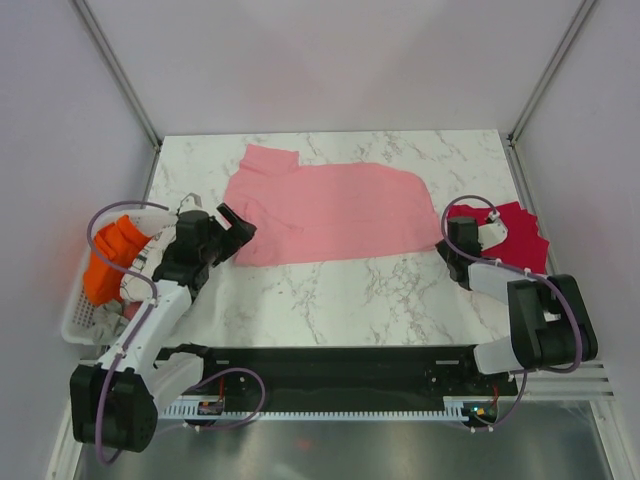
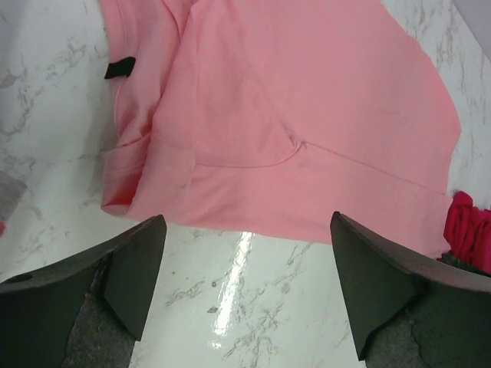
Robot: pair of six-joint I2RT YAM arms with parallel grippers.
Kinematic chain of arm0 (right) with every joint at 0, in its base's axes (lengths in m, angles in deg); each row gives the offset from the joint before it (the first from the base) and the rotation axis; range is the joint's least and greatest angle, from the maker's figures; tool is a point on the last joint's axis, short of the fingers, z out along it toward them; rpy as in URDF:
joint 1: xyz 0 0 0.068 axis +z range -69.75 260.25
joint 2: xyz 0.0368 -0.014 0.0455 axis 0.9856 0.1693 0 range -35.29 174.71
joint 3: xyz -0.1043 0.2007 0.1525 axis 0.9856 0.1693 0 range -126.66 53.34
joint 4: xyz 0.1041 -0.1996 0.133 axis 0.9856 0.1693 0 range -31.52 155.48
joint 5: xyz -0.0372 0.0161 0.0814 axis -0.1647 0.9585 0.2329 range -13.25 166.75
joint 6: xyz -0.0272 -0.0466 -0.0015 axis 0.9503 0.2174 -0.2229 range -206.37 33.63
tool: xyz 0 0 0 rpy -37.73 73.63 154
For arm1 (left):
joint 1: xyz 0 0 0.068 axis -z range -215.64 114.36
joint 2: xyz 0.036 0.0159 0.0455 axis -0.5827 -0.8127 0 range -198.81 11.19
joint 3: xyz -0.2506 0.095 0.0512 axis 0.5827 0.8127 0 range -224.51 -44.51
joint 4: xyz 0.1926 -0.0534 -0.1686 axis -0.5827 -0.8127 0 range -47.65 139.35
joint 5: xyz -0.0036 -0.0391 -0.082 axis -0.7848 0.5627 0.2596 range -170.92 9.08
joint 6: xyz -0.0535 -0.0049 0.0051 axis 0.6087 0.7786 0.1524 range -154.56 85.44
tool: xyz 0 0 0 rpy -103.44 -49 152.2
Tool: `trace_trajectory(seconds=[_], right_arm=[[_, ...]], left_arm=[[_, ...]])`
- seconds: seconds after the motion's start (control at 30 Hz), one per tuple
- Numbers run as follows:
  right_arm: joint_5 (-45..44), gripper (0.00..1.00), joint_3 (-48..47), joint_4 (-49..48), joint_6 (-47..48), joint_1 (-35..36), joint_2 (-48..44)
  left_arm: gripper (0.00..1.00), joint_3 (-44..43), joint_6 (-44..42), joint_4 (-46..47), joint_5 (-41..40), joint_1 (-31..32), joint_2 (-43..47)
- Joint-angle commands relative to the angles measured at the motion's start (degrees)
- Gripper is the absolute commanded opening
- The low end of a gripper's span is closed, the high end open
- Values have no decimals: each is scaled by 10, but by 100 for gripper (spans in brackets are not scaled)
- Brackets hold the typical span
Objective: Fold and stack the t-shirts
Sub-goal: Fold the tshirt
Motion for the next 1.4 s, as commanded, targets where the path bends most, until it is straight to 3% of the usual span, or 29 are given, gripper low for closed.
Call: trace_trajectory(seconds=[0.0, 0.27, 0.4, 0.53, 0.87, 1.03, 1.37], right_arm=[[-50, 0, -17, 15, 23, 4, -30], [-53, 0, 25, -6, 41, 4, -85], [-42, 0, 28, -19, 42, 4, -78], [-36, 0, 40, -34, 37, 3, -80], [-27, 0, 44, -39, 33, 3, -76], [-28, 0, 45, -39, 32, 4, -80], [-32, 0, 47, -37, 31, 4, -85]], left_arm=[[95, 25, 30, 52, 14, 23, 7], [93, 36, 21, 48, -85, 133, -28], [93, 42, 33, 43, -91, 158, -46], [93, 67, 77, 65, -89, 160, -70], [83, 70, 147, 60, -181, 159, -143], [68, 87, 189, 122, -168, 155, -165], [58, 73, 259, 103, -234, 130, -225]])
